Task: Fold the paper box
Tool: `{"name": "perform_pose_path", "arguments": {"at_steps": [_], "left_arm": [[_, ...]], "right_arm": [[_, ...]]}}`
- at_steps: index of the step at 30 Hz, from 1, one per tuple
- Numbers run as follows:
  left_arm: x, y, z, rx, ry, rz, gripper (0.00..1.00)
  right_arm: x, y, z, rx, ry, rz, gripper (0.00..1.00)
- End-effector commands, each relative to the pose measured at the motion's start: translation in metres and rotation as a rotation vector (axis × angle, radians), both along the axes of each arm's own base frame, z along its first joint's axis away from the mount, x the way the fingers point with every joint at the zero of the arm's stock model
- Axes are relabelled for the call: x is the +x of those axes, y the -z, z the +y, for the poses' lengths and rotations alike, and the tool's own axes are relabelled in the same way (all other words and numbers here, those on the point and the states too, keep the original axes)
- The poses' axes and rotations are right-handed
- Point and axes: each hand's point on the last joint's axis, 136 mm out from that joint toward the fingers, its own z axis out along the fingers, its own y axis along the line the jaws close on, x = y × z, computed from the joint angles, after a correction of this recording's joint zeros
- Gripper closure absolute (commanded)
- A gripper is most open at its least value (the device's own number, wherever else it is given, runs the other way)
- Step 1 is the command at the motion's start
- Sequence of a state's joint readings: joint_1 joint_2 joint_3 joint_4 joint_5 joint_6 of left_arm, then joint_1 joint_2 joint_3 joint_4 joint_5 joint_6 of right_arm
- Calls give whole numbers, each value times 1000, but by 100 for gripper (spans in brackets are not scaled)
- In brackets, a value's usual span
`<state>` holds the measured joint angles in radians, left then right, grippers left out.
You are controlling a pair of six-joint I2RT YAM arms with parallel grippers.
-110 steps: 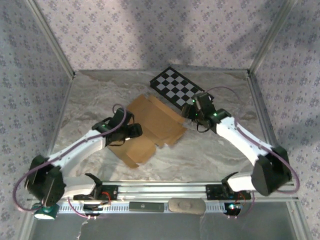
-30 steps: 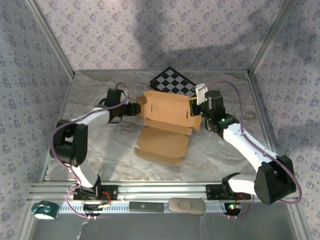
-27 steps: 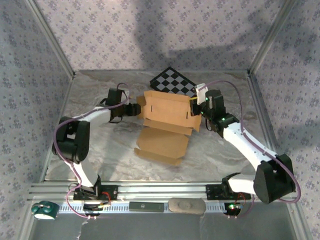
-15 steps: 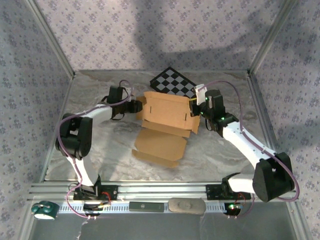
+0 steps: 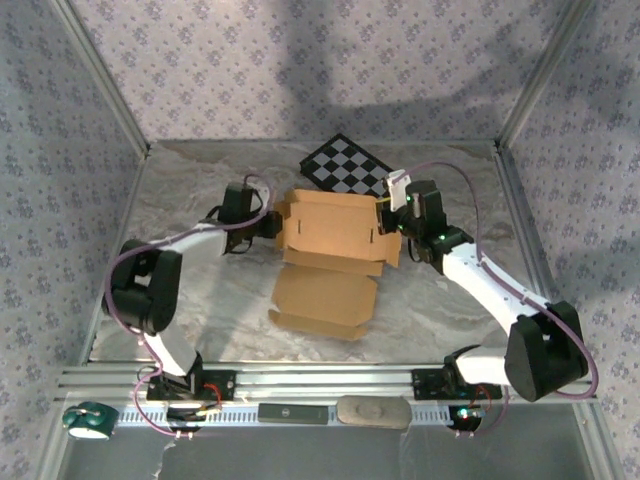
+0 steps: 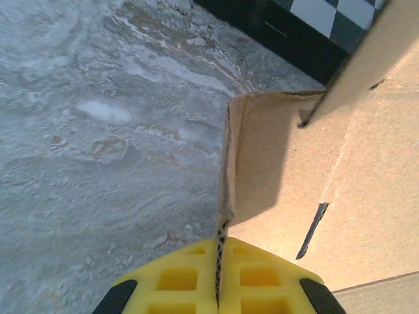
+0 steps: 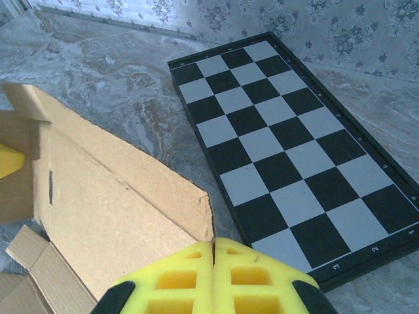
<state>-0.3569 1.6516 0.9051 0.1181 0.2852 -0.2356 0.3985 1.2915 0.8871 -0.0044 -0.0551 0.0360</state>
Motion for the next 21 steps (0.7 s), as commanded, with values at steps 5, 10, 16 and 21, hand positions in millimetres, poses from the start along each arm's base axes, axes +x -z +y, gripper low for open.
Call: {"name": "perform_pose_path", "arguments": {"at_steps": [5, 10, 16, 21], "left_arm": [[-15, -37, 3, 36, 3, -320, 100], [-22, -36, 3, 53, 6, -357, 100], [-30, -41, 3, 71, 9, -469, 100], [-41, -50, 0, 67, 24, -545, 100]], "right_arm": [[-20, -21, -19, -16, 82, -15, 49], [-47, -49, -39, 104, 241, 12, 37], [-81, -32, -40, 468, 611, 211, 34], [-81, -17, -1, 535, 757, 379, 37]]}}
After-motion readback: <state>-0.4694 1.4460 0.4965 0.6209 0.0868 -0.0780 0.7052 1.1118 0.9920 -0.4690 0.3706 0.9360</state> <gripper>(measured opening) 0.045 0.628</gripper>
